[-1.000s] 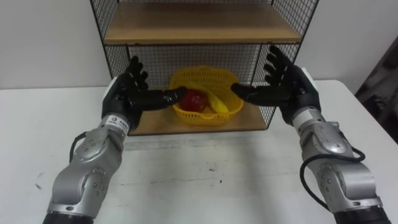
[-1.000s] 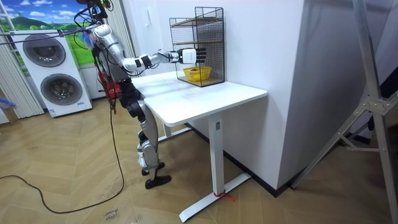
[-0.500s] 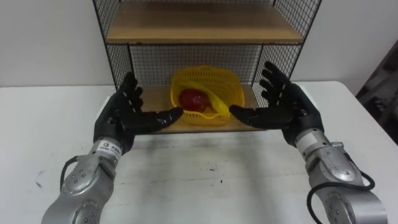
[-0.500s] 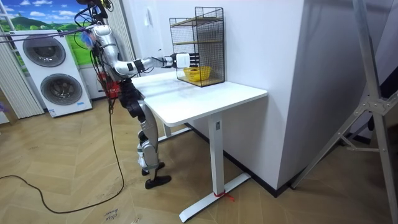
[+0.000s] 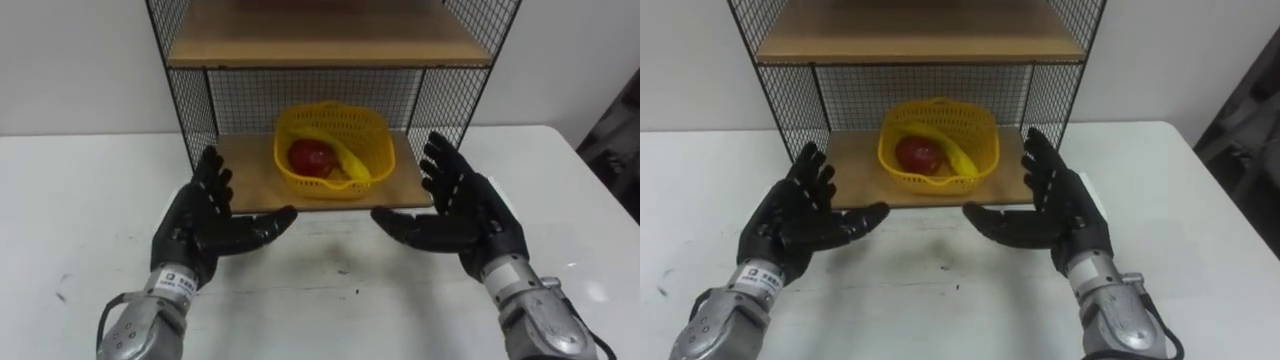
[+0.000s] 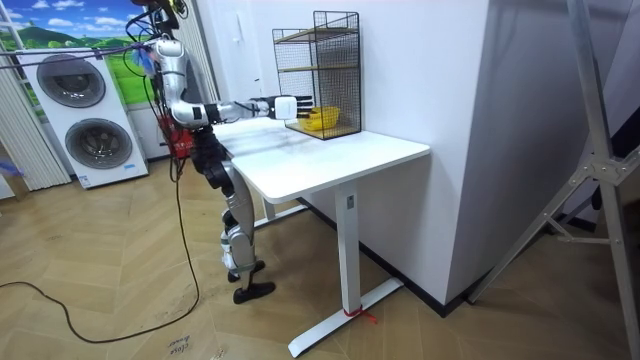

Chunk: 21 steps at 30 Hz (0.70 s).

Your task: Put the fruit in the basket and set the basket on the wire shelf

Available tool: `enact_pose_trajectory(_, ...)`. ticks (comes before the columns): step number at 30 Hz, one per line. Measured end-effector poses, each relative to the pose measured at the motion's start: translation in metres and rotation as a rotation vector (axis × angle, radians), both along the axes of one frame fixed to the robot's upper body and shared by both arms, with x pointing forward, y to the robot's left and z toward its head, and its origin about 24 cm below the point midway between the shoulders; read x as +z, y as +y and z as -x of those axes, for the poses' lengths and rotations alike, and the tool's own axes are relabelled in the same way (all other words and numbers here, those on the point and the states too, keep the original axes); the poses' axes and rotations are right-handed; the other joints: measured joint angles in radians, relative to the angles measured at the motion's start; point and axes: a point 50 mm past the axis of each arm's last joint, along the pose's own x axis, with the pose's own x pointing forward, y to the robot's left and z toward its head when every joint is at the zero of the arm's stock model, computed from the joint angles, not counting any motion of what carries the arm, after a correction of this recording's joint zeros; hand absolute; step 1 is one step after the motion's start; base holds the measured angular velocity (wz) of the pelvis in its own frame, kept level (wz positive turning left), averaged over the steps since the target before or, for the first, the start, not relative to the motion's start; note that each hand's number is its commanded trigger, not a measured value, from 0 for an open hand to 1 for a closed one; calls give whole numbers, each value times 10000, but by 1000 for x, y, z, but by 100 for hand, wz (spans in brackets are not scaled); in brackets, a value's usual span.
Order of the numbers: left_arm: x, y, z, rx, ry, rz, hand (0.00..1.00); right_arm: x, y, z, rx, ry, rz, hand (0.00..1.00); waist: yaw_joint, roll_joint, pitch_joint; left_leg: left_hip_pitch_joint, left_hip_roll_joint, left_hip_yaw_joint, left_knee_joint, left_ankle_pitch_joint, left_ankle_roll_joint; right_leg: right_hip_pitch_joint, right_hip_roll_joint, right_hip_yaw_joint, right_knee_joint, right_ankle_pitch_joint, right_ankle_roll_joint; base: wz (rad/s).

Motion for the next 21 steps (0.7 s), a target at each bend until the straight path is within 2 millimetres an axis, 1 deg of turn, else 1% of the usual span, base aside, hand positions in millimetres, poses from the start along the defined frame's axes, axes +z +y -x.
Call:
enact_pose_trajectory(2, 0, 2, 6, 4, -86, -36, 0, -1, -1, 7, -88, -42, -8, 0, 0, 40, 3, 8, 2, 1, 6, 1, -1, 16, -2, 3, 0, -3, 2, 0)
enact_pose_trajectory(5, -4, 6, 18, 74, 89, -41, 0, -6, -4, 18, -240, 206, -27, 0, 4, 131, -67, 26, 0, 0, 25, -5, 3, 32, -2, 33, 23, -29, 22, 0)
enact_pose_trajectory(6, -5, 6, 22, 87, 159, -29, 0, -8, -5, 21, -331, 296, -38, 0, 21, 168, -92, 29, -2, 0, 28, -9, 6, 33, -2, 35, 25, -51, -6, 0)
enact_pose_trajectory(9, -3, 10, 29, 178, 81, -63, 0, -8, -9, 23, -593, 309, 17, 0, -3, 216, -87, 24, -5, -5, 30, -10, 8, 24, -3, 37, 25, -65, -24, 0)
enact_pose_trajectory(11, 5, 12, 29, 283, -299, -85, 0, -3, -14, 24, -894, 113, 87, 0, 13, 225, -73, 22, -7, -15, 22, -11, 6, 21, 1, 53, 27, -72, -19, 0)
enact_pose_trajectory(12, 11, 15, 28, 424, -615, -134, 0, 3, -17, 23, -1109, -191, 139, 0, 22, 242, -39, 17, -8, -17, 21, -10, 6, 17, 2, 60, 27, -71, -17, 0)
enact_pose_trajectory(13, 14, 18, 27, 518, -767, -182, 0, 6, -19, 23, -1210, -361, 166, 0, 13, 248, -29, 10, -8, -16, 22, -10, 6, 11, 3, 60, 28, -71, -17, 0)
enact_pose_trajectory(16, 30, 40, 27, 1503, -1554, -612, 0, 21, -30, 26, -2067, -1166, 386, 0, 15, 269, -12, -66, -9, -53, 31, -9, 4, -41, 12, 52, 15, -71, -12, 1)
enact_pose_trajectory(19, 43, 54, 29, 2352, -2166, -989, 0, 27, -40, 32, -2790, -1473, 569, 0, 27, 278, -3, -126, -18, -99, 29, -3, -4, -74, 7, 15, 4, -44, 27, 5)
enact_pose_trajectory(21, 53, 67, 32, 3252, -2575, -1258, 0, 33, -48, 35, -3483, -1686, 724, 0, 36, 333, -10, -159, -22, -122, 27, 2, -8, -110, 8, -5, 5, -40, 29, 0)
